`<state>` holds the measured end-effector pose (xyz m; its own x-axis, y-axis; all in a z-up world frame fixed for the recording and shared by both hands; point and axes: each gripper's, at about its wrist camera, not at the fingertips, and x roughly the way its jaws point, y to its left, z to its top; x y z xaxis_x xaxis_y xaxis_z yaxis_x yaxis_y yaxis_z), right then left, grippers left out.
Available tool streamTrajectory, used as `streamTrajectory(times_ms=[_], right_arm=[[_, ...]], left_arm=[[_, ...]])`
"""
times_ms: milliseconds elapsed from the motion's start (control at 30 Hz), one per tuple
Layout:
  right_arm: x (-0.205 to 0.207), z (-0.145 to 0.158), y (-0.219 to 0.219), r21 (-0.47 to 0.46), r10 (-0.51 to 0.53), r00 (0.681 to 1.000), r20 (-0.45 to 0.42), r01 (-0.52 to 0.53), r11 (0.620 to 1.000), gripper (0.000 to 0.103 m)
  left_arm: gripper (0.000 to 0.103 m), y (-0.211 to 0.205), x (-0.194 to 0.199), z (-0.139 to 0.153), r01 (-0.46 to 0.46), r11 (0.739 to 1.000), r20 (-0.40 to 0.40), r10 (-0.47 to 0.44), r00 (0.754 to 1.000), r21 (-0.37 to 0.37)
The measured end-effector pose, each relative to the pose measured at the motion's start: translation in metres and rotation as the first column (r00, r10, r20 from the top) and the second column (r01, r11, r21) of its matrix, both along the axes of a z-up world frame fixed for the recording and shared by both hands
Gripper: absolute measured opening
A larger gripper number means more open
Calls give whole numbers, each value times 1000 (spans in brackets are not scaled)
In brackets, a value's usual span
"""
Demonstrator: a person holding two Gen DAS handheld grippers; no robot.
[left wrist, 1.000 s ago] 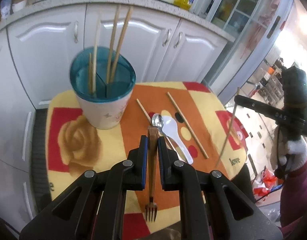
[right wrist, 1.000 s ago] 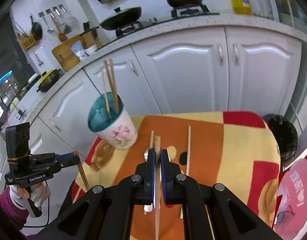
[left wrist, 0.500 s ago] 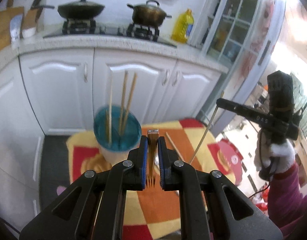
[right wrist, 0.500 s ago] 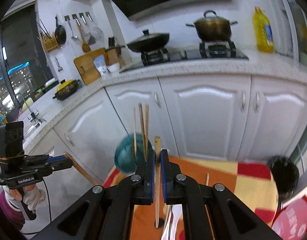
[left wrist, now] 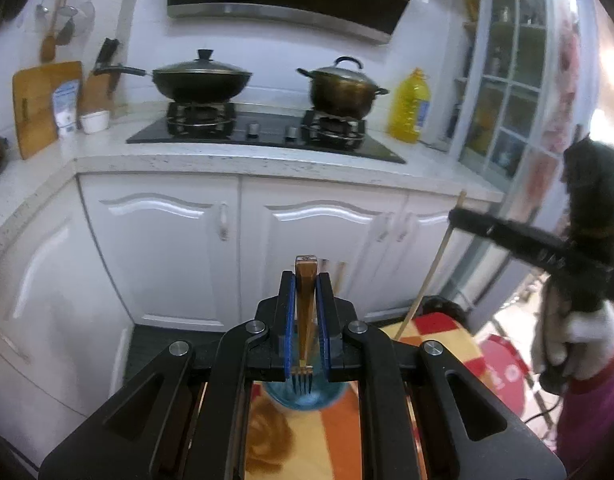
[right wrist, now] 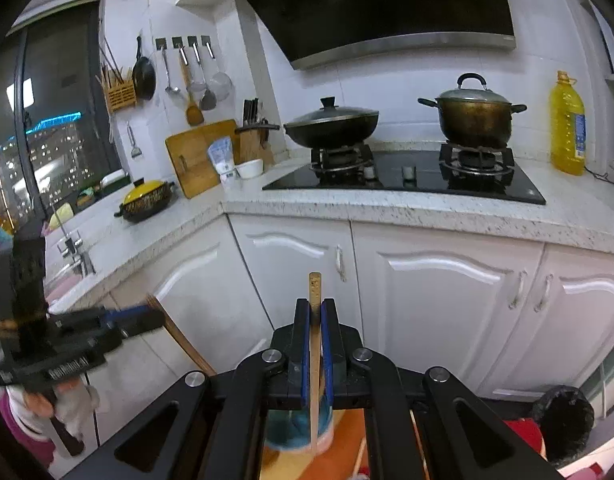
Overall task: Organize utensils
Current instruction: 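Carry the fork and chopstick over the floral cup and open both grippers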
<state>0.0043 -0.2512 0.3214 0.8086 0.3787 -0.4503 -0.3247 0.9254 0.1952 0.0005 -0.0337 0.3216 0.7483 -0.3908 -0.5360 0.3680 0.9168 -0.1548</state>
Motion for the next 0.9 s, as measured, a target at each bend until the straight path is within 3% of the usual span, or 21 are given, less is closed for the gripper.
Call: streamTrajectory(times_ms=[300,600,800,833,900], right_arm=[[44,-33,17,3,-33,999,-27,33,999,5],[69,-101,25,30,11,982,-188,-6,1000,5],[78,-125,16,81,18,965,-260,3,997,6],[77,-125,12,88,14,964,-264,10,996,9],[73,-125,5,98,6,965,-262,20,995,33]], left_arm=[[8,-11,35,-51,-47,996,-46,51,998,78],[8,-22,46,-96,-29,995,-146,43,988,97],[8,-25,50,-97,-54,996,-137,64,988,75],[8,-25,50,-97,-57,996,-139,67,988,71],[9,-23,52,-97,-62,996,-144,70,987,58]])
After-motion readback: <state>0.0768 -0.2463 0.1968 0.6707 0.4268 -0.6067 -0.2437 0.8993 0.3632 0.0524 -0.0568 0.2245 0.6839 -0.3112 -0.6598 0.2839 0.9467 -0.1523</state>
